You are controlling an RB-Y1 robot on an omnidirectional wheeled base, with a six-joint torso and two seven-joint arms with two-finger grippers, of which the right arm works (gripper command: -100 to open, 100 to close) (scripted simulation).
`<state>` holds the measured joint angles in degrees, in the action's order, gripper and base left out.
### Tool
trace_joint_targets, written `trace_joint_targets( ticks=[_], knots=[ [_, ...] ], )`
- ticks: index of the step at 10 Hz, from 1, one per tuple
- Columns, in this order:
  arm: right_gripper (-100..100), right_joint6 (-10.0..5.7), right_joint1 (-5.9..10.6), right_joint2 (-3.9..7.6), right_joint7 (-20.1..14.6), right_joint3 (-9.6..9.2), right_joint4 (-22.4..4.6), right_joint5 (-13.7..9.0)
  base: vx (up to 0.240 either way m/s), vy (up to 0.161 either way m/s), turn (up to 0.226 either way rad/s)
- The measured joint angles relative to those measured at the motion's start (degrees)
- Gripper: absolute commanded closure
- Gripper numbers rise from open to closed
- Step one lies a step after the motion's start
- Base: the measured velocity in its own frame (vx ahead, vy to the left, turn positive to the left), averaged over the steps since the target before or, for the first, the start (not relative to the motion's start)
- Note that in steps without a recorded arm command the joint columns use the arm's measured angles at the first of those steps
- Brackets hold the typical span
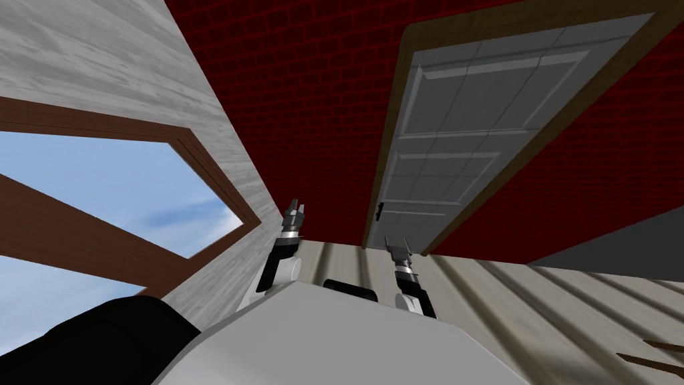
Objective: Pull the door open
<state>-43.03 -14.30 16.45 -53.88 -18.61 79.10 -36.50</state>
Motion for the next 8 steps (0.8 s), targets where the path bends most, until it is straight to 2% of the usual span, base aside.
trace_joint_targets(
  ticks=[3,5,8],
  knots=[
    [-100,-1.66,1.31,1.11,-3.9,-1.31,-4.6,-2.1,0.094,-0.035,0.157],
    [-100,-2.29,1.75,1.82,-6.1,-2.01,-6.6,-3.5,0.092,-0.045,0.111],
    [-100,-3.77,3.18,2.72,-9.5,-3.22,-11.1,-5.4,0.081,-0.04,0.118]
  ],
)
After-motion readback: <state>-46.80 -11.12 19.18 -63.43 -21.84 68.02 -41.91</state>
